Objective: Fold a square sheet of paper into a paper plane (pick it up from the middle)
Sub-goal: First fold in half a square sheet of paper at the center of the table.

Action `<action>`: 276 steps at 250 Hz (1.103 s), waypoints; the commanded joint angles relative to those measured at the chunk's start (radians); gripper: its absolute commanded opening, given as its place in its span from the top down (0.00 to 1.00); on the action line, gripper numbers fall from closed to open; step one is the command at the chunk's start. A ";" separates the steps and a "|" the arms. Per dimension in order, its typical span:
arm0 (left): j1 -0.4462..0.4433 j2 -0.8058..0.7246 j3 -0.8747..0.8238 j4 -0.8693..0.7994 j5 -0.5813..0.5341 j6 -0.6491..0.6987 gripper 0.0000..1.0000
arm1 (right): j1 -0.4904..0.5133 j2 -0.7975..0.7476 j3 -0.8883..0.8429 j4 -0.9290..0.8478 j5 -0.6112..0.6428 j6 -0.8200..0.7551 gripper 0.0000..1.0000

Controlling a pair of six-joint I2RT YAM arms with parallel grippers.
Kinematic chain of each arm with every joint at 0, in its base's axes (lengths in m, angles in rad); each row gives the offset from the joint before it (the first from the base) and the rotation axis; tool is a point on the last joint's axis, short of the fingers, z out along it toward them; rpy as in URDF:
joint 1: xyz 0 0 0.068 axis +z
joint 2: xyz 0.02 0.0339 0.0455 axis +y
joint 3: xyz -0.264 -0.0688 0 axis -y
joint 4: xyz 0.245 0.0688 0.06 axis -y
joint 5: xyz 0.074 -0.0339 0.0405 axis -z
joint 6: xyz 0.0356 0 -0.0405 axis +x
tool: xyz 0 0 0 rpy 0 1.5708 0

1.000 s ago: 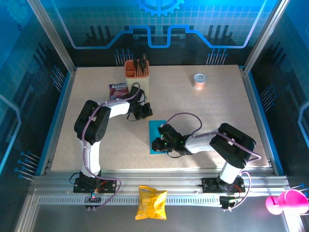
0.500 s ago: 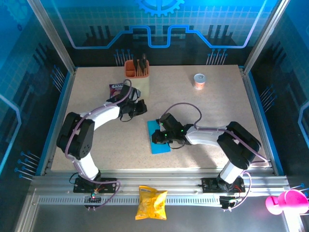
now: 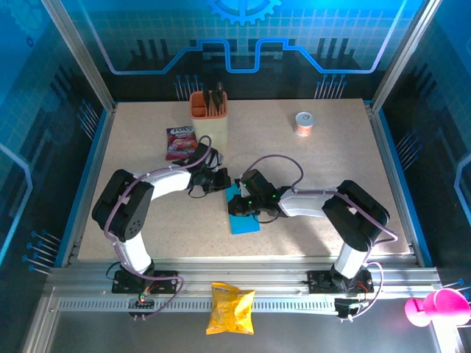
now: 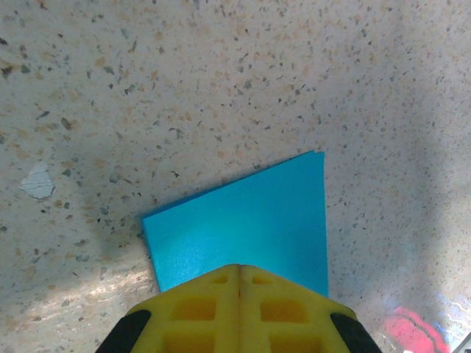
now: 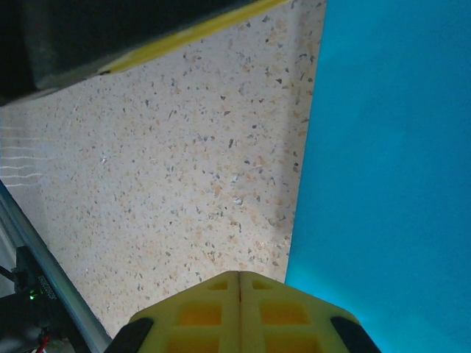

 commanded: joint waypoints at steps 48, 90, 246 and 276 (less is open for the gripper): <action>-0.029 0.065 0.051 0.004 0.024 -0.002 1.00 | -0.018 0.077 0.068 0.021 0.014 0.005 1.00; -0.032 0.094 0.049 0.001 0.020 0.000 1.00 | -0.032 0.107 0.072 0.009 0.040 0.004 1.00; -0.032 0.158 0.047 -0.019 -0.017 0.022 1.00 | 0.040 0.084 0.053 -0.095 0.037 -0.157 1.00; -0.031 0.164 0.046 -0.016 -0.019 0.022 1.00 | 0.064 0.061 0.055 -0.114 0.043 -0.184 1.00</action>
